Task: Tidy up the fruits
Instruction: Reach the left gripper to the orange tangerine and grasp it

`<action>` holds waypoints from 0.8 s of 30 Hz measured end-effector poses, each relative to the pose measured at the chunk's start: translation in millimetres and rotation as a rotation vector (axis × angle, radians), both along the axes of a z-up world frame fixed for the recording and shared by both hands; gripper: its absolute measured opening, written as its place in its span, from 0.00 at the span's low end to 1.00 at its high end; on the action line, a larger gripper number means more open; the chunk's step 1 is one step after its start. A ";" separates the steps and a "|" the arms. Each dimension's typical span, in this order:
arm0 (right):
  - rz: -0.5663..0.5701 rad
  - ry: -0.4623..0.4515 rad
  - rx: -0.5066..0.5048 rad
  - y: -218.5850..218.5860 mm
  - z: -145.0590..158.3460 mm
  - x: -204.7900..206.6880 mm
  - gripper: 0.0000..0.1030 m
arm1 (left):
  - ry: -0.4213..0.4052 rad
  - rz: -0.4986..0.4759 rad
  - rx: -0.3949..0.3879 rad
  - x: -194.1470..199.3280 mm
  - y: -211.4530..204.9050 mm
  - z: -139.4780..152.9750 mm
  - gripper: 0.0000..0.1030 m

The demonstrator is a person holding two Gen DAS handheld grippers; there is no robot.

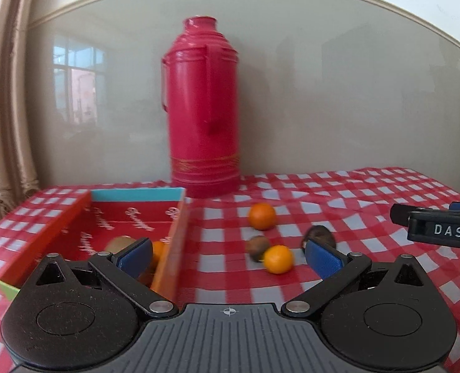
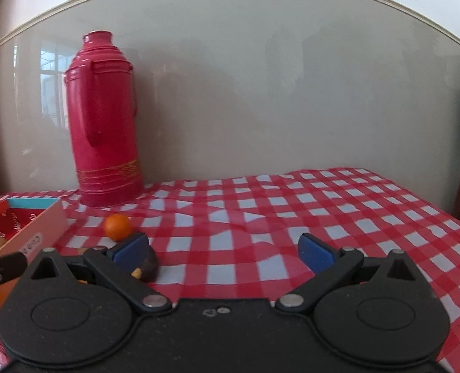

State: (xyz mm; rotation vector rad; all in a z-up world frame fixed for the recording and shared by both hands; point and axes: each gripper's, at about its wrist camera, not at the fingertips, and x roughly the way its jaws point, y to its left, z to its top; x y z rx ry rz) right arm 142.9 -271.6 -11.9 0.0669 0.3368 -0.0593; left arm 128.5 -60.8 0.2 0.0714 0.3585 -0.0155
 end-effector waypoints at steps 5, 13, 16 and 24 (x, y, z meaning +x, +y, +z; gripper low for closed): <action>-0.013 0.015 -0.021 -11.3 -2.5 1.9 0.94 | 0.054 -0.010 -0.012 18.8 -17.5 -10.0 1.00; -0.045 0.036 -0.016 -33.9 -7.3 5.3 0.94 | 0.138 -0.011 0.003 49.4 -36.8 -21.2 0.74; -0.053 0.055 -0.011 -40.2 -11.3 10.4 0.94 | 0.179 -0.018 -0.012 60.8 -41.8 -28.1 0.68; -0.046 0.080 -0.017 -49.1 -18.6 17.6 0.94 | 0.223 -0.009 -0.004 82.9 -53.5 -40.4 0.68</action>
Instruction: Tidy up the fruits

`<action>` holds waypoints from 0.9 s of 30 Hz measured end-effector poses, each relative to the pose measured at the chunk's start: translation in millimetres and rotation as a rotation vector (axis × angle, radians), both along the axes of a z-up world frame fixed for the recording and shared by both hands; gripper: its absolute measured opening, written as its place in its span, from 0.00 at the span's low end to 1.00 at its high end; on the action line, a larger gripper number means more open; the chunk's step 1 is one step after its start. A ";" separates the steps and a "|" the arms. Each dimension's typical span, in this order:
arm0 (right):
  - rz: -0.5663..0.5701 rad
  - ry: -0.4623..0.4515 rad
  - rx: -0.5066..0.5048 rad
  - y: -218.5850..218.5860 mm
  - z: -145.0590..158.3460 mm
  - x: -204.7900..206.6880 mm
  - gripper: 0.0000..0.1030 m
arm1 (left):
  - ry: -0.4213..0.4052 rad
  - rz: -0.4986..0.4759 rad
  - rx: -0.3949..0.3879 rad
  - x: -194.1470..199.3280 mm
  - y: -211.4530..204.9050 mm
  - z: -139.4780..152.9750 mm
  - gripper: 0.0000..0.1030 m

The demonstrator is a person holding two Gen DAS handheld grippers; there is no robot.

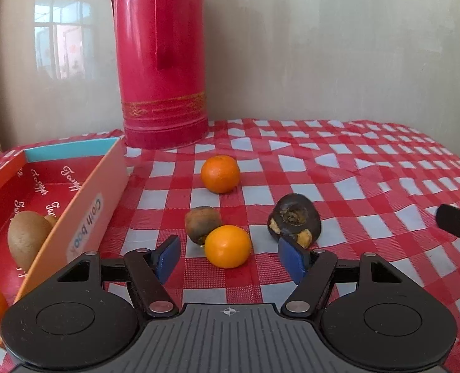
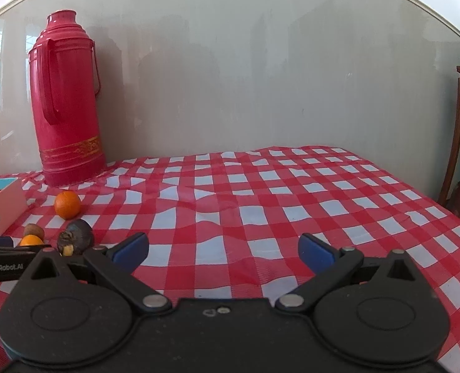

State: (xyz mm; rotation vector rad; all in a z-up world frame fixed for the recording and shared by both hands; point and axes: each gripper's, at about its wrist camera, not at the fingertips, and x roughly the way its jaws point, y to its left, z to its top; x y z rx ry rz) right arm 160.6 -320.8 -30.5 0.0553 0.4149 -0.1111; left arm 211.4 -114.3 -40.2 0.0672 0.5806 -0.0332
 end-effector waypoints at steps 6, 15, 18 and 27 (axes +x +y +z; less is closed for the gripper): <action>-0.010 0.001 0.014 -8.0 0.2 -2.6 0.94 | 0.039 -0.002 0.007 6.5 -0.6 -4.3 0.36; -0.007 -0.014 0.047 -7.0 5.9 -5.9 0.94 | -0.040 -0.013 0.030 -20.7 5.8 19.8 0.36; 0.000 -0.012 0.063 -3.4 6.3 -5.4 0.94 | -0.079 0.001 0.033 -32.5 17.0 32.4 0.36; 0.037 -0.009 0.076 22.1 8.6 -3.3 0.94 | -0.134 0.087 0.033 -56.6 65.4 54.7 0.36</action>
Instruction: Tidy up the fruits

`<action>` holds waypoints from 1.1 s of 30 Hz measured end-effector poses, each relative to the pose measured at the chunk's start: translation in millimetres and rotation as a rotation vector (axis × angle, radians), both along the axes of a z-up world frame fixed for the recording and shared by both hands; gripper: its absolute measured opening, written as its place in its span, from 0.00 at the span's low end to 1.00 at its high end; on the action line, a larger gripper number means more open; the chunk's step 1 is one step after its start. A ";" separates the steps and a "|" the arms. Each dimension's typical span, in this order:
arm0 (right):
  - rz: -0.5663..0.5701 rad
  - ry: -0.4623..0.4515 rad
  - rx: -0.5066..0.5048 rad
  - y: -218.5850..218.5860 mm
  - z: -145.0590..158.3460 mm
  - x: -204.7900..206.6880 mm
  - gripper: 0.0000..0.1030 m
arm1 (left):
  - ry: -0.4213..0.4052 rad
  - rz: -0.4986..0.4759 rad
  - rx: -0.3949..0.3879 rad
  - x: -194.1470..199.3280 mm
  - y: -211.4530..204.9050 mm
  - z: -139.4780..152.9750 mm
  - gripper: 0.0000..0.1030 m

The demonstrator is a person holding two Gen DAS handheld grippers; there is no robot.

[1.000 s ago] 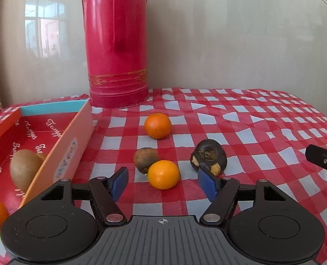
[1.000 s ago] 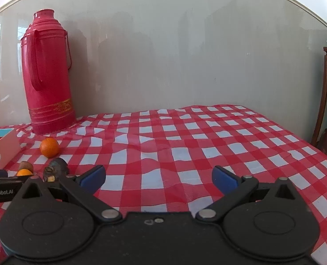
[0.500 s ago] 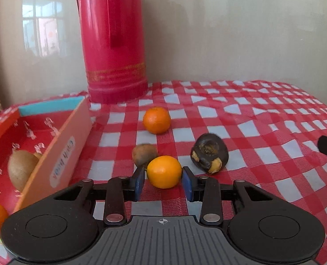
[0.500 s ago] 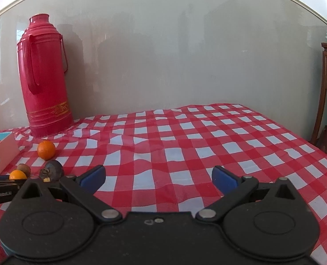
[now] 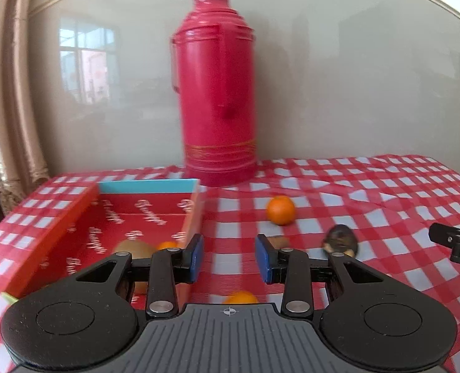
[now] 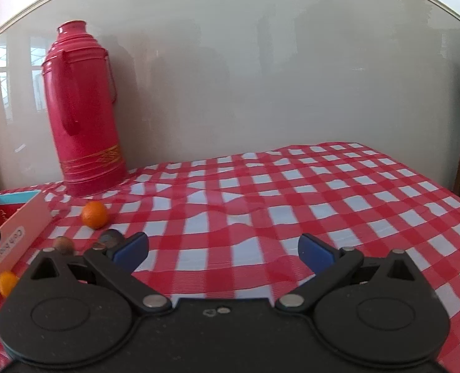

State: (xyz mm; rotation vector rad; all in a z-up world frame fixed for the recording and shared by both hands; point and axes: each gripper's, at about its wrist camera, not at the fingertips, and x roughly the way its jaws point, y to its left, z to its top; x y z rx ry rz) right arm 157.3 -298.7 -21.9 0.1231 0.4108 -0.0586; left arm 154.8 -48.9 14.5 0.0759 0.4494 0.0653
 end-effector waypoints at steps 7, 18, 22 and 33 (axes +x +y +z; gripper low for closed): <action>0.045 -0.013 -0.034 27.7 3.0 -3.6 0.94 | -0.008 0.038 -0.027 -8.9 34.5 2.4 0.36; 0.045 -0.008 -0.017 25.4 4.2 -2.0 0.94 | -0.041 -0.064 0.054 -63.5 -7.7 -4.7 0.56; 0.057 -0.004 -0.014 28.5 2.6 -4.3 0.94 | -0.040 -0.037 0.084 -84.1 2.5 -14.3 0.59; 0.069 -0.016 -0.029 41.1 5.4 -24.1 0.94 | 0.027 -0.033 0.107 -101.3 18.7 -41.3 0.59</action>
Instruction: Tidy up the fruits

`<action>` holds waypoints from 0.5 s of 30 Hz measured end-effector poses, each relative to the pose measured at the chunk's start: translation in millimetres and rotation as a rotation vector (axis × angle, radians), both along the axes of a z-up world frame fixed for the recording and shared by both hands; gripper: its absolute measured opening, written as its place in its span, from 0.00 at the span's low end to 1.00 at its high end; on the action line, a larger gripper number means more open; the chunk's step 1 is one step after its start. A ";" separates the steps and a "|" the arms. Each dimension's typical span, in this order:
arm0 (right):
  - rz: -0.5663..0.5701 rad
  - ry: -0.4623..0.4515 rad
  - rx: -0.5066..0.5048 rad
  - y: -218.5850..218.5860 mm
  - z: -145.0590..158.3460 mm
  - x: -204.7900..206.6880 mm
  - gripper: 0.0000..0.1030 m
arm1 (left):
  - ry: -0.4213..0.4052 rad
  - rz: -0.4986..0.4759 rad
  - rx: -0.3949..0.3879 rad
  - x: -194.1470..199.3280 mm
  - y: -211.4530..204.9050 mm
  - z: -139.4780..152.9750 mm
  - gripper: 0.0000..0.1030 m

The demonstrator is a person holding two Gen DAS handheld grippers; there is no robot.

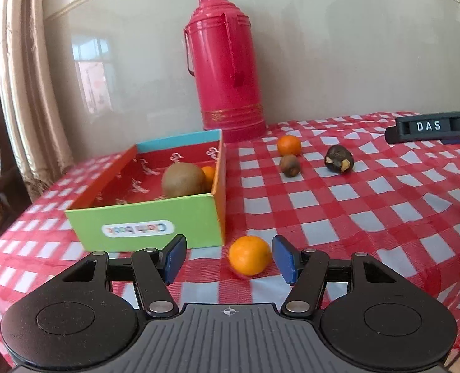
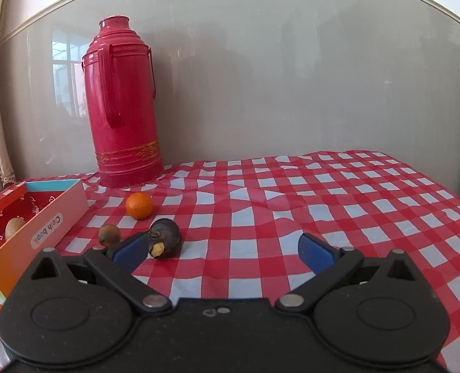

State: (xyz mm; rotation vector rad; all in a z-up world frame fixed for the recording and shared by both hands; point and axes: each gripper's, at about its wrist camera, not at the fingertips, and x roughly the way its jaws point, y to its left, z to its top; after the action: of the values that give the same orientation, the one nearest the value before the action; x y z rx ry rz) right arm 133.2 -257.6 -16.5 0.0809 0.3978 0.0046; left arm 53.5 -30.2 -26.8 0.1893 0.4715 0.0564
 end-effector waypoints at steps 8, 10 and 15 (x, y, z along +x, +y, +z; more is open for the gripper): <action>-0.005 0.010 0.008 5.0 -1.6 -3.0 0.94 | 0.044 -0.068 0.007 3.3 -22.6 -8.6 0.32; -0.002 0.005 0.022 7.0 0.2 -1.9 0.94 | 0.009 -0.070 0.009 -0.6 -21.7 0.4 0.32; 0.015 0.000 0.020 17.1 1.2 -0.3 0.94 | -0.073 -0.025 -0.026 8.5 -5.9 23.0 0.32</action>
State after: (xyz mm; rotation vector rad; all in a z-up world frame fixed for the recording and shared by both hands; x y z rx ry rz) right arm 132.9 -240.5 -15.3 0.0974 0.3984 0.0235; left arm 62.0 -36.0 -3.8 0.1667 0.3973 0.0324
